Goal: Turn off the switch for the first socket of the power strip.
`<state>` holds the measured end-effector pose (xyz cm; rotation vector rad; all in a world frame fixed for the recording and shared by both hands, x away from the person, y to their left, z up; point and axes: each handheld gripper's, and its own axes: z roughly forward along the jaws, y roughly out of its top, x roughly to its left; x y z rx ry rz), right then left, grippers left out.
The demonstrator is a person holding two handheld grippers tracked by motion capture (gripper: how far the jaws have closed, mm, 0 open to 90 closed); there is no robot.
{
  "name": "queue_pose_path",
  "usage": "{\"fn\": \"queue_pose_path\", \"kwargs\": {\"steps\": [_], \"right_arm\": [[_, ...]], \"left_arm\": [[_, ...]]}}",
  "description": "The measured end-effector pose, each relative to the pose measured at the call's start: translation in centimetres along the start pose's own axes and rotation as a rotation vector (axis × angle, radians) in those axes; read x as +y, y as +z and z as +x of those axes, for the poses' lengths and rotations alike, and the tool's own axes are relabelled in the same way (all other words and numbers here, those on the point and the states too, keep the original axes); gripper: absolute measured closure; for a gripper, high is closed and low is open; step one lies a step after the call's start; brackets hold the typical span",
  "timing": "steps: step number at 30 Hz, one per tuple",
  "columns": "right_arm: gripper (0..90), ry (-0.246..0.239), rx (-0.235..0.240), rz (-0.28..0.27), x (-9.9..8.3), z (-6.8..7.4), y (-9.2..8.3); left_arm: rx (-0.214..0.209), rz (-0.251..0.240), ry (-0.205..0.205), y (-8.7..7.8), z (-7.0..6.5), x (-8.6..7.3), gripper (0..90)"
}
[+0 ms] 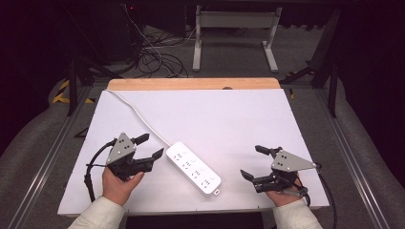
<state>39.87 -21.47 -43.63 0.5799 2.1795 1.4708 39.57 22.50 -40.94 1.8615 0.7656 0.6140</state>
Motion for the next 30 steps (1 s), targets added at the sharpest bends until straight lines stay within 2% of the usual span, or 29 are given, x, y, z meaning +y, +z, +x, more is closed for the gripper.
{"fn": "queue_pose_path", "kwargs": {"steps": [8, 10, 13, 14, 15, 16, 17, 18, 22, 23, 24, 25, 26, 30], "right_arm": [[9.3, 0.000, 0.002, -0.001, 0.0, 0.0, 0.0], [9.3, 0.000, 0.004, -0.002, 0.0, 0.0, 0.0], [9.3, 0.002, 0.007, -0.002, 0.0, 0.0, 0.0], [9.3, 0.002, 0.007, 0.000, 0.0, 0.0, 0.0], [9.3, 0.001, 0.010, 0.000, 0.0, 0.0, 0.1], [9.3, 0.000, 0.008, 0.002, 0.0, 0.0, 0.1], [9.3, 0.000, 0.008, 0.002, 0.0, 0.0, 0.1], [9.4, -0.003, 0.011, 0.000, 0.0, 0.0, 0.1], [9.4, 0.002, 0.013, 0.003, 0.0, 0.0, 0.1], [9.4, 0.002, 0.013, 0.003, 0.0, 0.0, 0.1], [9.5, 0.002, 0.012, 0.003, 0.0, 0.0, 0.1], [9.5, 0.002, 0.012, 0.003, 0.0, 0.0, 0.1], [9.4, 0.003, 0.014, 0.002, 0.0, 0.0, 0.1], [9.4, 0.002, 0.014, 0.001, 0.0, 0.0, 0.1]], "left_arm": [[-0.033, 0.014, 0.014, 1.0, -0.4, 0.7, 35.4], [-0.046, 0.022, 0.026, 0.9, -0.4, 1.0, 39.7], [-0.081, 0.028, 0.013, 0.8, -0.3, 1.3, 45.5], [-0.092, 0.034, 0.009, 0.8, -0.3, 1.4, 49.0], [-0.123, 0.057, 0.005, 1.0, -0.1, 1.8, 54.1], [-0.123, 0.057, 0.005, 1.0, -0.1, 1.8, 56.8], [-0.139, 0.063, 0.005, 1.2, 0.0, 1.9, 56.8], [-0.158, 0.084, 0.000, 1.4, 0.1, 2.3, 64.1], [-0.175, 0.117, 0.005, 1.7, 0.1, 2.7, 74.1], [-0.175, 0.125, 0.010, 1.9, 0.0, 2.8, 74.1], [-0.187, 0.138, 0.013, 2.1, 0.1, 3.0, 78.5], [-0.187, 0.138, 0.013, 2.1, 0.1, 3.0, 79.6], [-0.209, 0.145, 0.003, 2.3, 0.2, 3.1, 80.2], [-0.224, 0.171, -0.002, 2.7, 0.4, 3.3, 83.7]]}}
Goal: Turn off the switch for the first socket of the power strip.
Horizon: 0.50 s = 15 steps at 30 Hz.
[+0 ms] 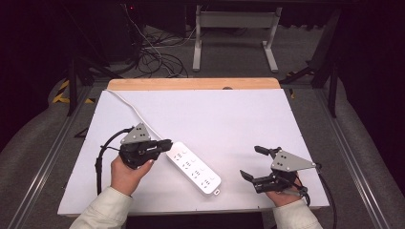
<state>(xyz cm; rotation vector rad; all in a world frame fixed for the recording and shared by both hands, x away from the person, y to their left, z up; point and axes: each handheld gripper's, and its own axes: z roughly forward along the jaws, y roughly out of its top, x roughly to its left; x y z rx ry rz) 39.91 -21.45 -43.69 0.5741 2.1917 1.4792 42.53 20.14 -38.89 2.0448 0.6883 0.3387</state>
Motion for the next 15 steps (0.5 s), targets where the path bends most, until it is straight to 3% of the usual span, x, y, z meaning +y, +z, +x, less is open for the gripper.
{"fn": "queue_pose_path", "kwargs": {"steps": [3, 12, 15], "right_arm": [[9.5, -0.004, 0.005, 0.002, 0.0, 0.0, 0.1], [9.5, -0.004, 0.007, 0.004, 0.0, 0.0, 0.1], [9.6, -0.003, 0.008, 0.005, 0.0, 0.0, 0.1]], "left_arm": [[-0.012, 0.025, -0.011, 0.4, 0.2, 0.3, 89.6], [-0.028, 0.090, -0.032, 1.7, 1.4, 0.9, 90.0], [-0.019, 0.107, -0.015, 2.0, 1.6, 0.8, 90.0]]}}
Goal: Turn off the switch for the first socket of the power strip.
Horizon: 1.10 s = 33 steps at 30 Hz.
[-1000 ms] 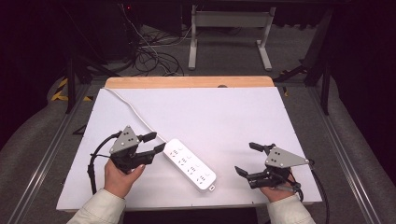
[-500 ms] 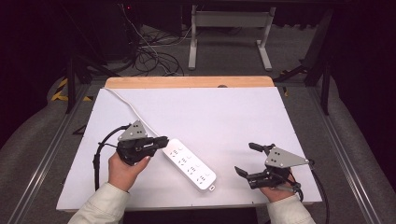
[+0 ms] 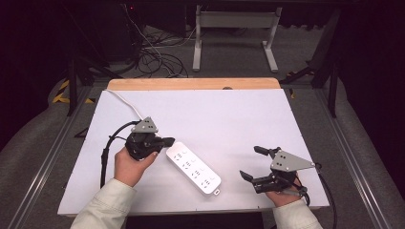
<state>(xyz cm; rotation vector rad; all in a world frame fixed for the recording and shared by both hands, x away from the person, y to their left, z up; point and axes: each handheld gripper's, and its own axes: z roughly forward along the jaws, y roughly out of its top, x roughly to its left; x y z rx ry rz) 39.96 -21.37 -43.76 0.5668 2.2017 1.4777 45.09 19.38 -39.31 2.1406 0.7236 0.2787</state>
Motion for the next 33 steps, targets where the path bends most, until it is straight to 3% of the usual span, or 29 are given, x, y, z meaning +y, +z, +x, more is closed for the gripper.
{"fn": "queue_pose_path", "kwargs": {"steps": [9, 21, 33], "right_arm": [[9.6, 0.000, 0.004, 0.007, 0.0, 0.1, 0.1], [9.6, 0.003, 0.012, 0.006, 0.0, 0.0, 0.2], [9.7, 0.001, 0.012, 0.010, 0.0, 0.0, 0.2]], "left_arm": [[-0.007, 0.087, 0.087, 1.4, -0.2, 1.4, 90.0], [-0.038, 0.227, 0.057, 4.0, 0.8, 2.6, 90.0], [-0.027, 0.335, 0.121, 5.9, 0.5, 3.3, 90.0]]}}
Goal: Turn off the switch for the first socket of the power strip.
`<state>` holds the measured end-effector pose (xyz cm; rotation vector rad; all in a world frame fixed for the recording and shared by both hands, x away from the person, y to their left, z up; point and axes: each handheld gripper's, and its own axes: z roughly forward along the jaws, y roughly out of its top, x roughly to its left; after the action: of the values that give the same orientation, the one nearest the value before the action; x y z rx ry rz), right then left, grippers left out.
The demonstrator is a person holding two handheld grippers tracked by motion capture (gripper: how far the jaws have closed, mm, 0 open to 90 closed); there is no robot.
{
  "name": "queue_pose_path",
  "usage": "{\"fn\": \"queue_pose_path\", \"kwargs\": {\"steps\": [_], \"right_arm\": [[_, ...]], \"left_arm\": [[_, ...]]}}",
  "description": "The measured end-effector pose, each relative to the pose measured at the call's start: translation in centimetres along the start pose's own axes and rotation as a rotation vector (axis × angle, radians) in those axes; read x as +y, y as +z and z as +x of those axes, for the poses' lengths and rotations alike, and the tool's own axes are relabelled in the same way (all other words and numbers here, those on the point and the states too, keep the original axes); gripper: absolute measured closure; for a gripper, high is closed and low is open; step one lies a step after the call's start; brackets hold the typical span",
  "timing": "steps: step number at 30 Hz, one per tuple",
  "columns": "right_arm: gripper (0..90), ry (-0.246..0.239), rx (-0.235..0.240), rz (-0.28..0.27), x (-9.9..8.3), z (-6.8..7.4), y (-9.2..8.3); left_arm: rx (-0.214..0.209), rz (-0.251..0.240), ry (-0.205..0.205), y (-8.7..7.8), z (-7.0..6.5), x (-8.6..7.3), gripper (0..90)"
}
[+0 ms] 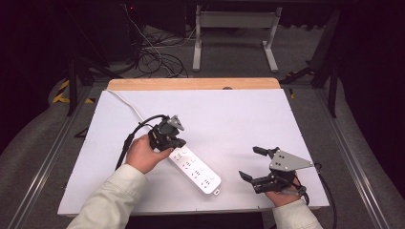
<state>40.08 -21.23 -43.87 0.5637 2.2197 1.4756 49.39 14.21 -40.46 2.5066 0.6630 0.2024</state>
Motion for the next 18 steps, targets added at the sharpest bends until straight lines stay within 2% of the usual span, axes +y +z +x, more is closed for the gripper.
{"fn": "queue_pose_path", "kwargs": {"steps": [18], "right_arm": [[9.6, 0.000, 0.005, 0.001, 0.0, 0.0, 0.0]], "left_arm": [[-0.030, 0.114, -0.002, 2.2, 0.5, 0.6, 90.0]]}}
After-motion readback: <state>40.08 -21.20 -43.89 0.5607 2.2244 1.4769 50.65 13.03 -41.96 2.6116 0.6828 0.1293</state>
